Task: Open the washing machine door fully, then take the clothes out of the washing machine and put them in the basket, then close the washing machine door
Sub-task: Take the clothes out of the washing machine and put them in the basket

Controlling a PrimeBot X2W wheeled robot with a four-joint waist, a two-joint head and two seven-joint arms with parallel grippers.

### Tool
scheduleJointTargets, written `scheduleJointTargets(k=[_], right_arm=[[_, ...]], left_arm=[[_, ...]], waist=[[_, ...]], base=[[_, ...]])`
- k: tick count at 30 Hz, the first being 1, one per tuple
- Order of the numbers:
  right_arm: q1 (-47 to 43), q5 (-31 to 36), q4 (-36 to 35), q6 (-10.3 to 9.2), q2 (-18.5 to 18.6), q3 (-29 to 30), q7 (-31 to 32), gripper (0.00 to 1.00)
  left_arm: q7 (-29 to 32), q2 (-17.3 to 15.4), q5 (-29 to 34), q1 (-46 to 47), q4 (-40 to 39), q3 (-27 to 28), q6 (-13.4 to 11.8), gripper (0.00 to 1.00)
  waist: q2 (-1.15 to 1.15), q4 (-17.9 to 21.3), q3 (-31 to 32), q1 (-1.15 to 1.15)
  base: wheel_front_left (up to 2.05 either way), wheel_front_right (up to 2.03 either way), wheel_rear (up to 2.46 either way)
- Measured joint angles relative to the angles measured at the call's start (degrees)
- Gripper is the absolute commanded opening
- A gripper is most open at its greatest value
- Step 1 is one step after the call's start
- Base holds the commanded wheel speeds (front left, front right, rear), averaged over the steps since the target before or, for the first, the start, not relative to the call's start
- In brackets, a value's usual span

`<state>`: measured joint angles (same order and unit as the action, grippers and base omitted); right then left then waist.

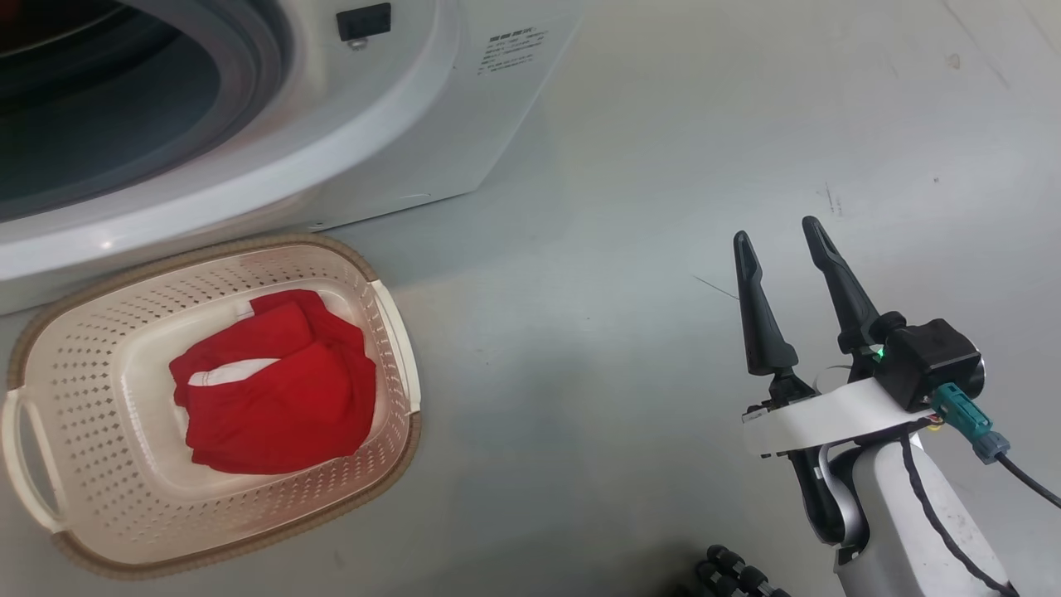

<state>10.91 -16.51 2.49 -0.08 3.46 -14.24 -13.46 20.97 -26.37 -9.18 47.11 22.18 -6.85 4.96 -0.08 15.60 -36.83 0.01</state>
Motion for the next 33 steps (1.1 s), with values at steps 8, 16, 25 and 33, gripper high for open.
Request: scheduleJointTargets(k=[8,16,25,33], right_arm=[[0.9,-0.4,1.0,0.02,-0.1,-0.1,-0.3,1.00],[2.1,-1.1,2.0,0.03,-0.3,0.1,-0.7,1.00],[3.4,-1.1,2.8,0.03,-0.5,0.4,-0.7,1.00],[4.2,-1.1,3.1,0.01,-0.6,1.9,-0.8,1.00]], left_arm=[[2.5,-2.4,2.1,5.1,3.3,0.3,0.1,1.00],[4.2,-3.7,3.6,8.1,6.8,0.7,-1.6,0.69],[4.1,-2.7,4.3,9.7,9.0,0.1,-2.7,0.00],[-0.8,0.0,3.9,11.0,9.3,0.8,-4.2,0.00]], waist=[[0.00,1.7,-1.6,0.00],[0.00,2.8,-3.4,0.00],[0.00,2.9,-3.9,0.00],[0.00,1.7,-3.9,0.00]], base=[[0.00,0.00,0.00],[0.00,0.00,0.00],[0.00,0.00,0.00],[0.00,0.00,0.00]])
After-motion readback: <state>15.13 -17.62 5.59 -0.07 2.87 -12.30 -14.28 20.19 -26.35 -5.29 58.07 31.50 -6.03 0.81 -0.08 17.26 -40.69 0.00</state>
